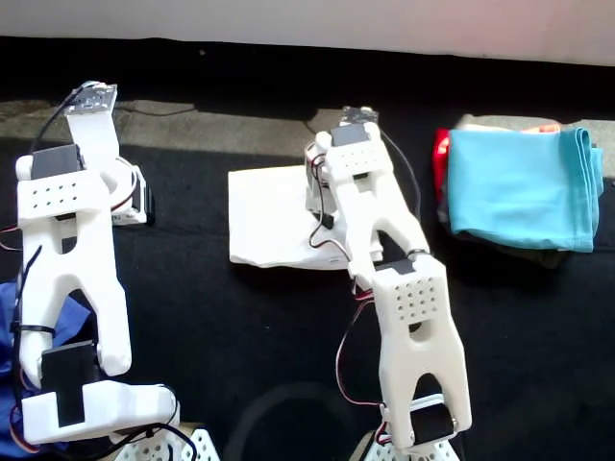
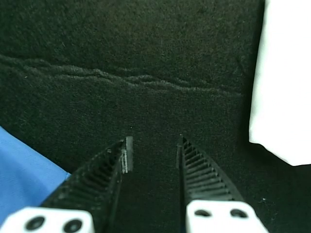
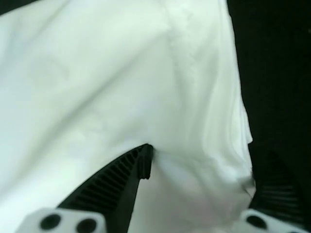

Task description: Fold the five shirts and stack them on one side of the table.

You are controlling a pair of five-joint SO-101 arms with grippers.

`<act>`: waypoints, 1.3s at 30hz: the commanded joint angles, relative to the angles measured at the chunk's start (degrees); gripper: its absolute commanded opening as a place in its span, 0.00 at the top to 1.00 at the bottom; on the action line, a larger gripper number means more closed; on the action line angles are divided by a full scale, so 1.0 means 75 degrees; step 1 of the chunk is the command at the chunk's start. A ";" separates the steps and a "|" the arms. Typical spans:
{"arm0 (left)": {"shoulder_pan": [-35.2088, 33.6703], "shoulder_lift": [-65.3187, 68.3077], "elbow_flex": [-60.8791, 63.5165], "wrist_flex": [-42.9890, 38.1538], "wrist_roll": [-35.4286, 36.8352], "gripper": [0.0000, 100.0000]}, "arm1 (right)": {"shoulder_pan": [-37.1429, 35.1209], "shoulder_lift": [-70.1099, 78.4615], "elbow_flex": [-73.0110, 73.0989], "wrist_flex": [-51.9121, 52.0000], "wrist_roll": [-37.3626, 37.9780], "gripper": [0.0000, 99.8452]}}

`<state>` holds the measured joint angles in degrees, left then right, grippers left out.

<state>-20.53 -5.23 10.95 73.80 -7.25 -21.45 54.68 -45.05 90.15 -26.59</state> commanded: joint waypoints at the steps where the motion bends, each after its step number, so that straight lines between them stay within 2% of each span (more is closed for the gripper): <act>1: -0.0240 -0.0428 -0.0041 0.0035 -0.0070 0.84 | -0.0064 0.0568 -0.0615 0.0545 -0.0012 0.75; 4: -0.0440 -0.0428 -0.0100 0.0012 -0.0070 0.84 | -0.0053 0.0897 -0.1096 0.0908 0.0305 1.00; 6: -0.0463 -0.0428 -0.0100 -0.0012 -0.0070 0.84 | -0.0111 0.1061 -0.1354 0.1096 0.1184 0.98; 7: -0.0463 -0.0428 -0.0100 0.0000 -0.0070 0.84 | -0.0147 0.1143 -0.1448 0.1213 0.1278 0.98; 16: -0.0522 -0.0428 -0.0029 0.0023 -0.0070 0.84 | 0.0182 0.0803 -0.2268 0.1459 0.1336 0.99; 20: -0.0604 -0.0393 -0.0029 -0.0023 -0.0070 0.84 | 0.0662 -0.0510 -0.2221 0.1459 0.1465 0.99; 30: -0.0451 -0.0346 -0.0029 -0.0035 -0.0070 0.84 | 0.1905 -0.4577 -0.0533 0.1448 0.3739 0.99; 39: -0.0451 -0.0346 -0.0018 -0.0035 -0.0070 0.84 | 0.3241 -0.5667 -0.0533 0.1424 0.4958 0.99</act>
<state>-24.22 -5.23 10.95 73.80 -7.25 -0.53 16.70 -49.10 100.53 7.96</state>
